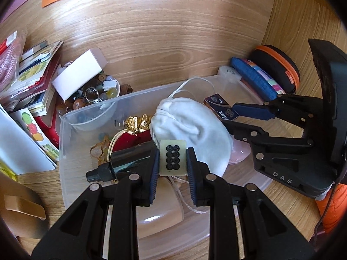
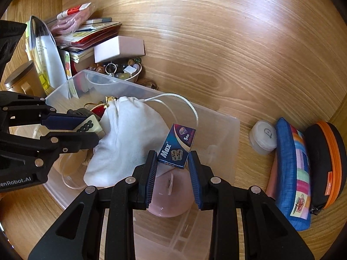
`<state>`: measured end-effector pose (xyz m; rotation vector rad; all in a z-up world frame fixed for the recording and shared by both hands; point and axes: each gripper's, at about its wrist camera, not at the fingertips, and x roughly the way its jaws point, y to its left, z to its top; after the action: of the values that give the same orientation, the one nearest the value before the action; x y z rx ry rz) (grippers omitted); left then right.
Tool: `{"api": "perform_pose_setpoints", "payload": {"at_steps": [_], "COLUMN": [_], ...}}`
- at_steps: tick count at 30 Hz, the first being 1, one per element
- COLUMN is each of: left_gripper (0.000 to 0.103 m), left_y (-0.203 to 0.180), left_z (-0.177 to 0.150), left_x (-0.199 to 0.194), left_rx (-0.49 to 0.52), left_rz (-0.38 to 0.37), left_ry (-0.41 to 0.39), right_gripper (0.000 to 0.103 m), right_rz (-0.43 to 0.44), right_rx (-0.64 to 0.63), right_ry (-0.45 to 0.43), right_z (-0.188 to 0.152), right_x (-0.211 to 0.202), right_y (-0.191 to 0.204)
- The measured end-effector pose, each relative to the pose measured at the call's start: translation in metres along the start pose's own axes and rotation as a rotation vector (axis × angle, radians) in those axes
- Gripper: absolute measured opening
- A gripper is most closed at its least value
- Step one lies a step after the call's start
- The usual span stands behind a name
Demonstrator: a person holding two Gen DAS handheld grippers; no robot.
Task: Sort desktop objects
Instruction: 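Open the left gripper over the bin while the right gripper releases the blue pack inside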
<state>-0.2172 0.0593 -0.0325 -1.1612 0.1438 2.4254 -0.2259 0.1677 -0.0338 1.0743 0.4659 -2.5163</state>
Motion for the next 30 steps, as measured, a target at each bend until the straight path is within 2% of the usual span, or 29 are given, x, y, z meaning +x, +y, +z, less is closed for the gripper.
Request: {"api": "perform_pose_setpoints", "payload": {"at_steps": [6, 9, 11, 12, 15, 18, 20, 21, 24, 26, 30], "left_gripper": [0.024, 0.028, 0.03, 0.031, 0.038, 0.042, 0.053, 0.055, 0.057, 0.063, 0.066], "left_y": [-0.001, 0.002, 0.004, 0.003, 0.001, 0.002, 0.003, 0.004, 0.005, 0.006, 0.009], "left_z": [-0.001, 0.0, 0.0, 0.0, 0.001, 0.001, 0.0, 0.001, 0.0, 0.0, 0.0], "left_x": [-0.003, -0.004, -0.005, -0.006, -0.009, -0.013, -0.015, -0.017, -0.022, -0.024, -0.027], "left_rx": [0.01, 0.001, -0.006, -0.008, -0.006, -0.004, -0.008, -0.011, -0.01, -0.013, -0.015], "left_rz": [0.013, 0.007, 0.003, 0.001, 0.003, 0.002, 0.01, 0.023, 0.025, 0.032, 0.05], "left_ry": [-0.013, -0.018, -0.021, -0.024, -0.039, -0.051, -0.059, -0.072, -0.09, -0.103, -0.119], "right_gripper": [0.027, 0.027, 0.03, 0.035, 0.045, 0.046, 0.048, 0.05, 0.051, 0.052, 0.059], "right_rz": [-0.031, -0.044, -0.05, -0.059, -0.084, -0.08, -0.088, -0.092, -0.091, -0.092, -0.108], "right_rx": [-0.038, -0.051, -0.052, -0.053, -0.053, -0.049, -0.052, -0.053, -0.055, -0.056, -0.058], "right_ry": [-0.017, -0.023, -0.028, -0.031, -0.042, -0.044, -0.046, -0.048, -0.049, -0.05, -0.057], "right_z": [-0.002, -0.003, -0.003, -0.003, -0.003, -0.004, -0.003, -0.003, -0.003, -0.003, -0.003], "right_x": [0.001, 0.002, 0.002, 0.002, 0.002, 0.002, 0.002, 0.002, 0.001, -0.001, -0.006], "right_y": [0.006, 0.007, 0.007, 0.006, 0.004, 0.002, 0.001, 0.001, 0.001, 0.0, 0.001]}}
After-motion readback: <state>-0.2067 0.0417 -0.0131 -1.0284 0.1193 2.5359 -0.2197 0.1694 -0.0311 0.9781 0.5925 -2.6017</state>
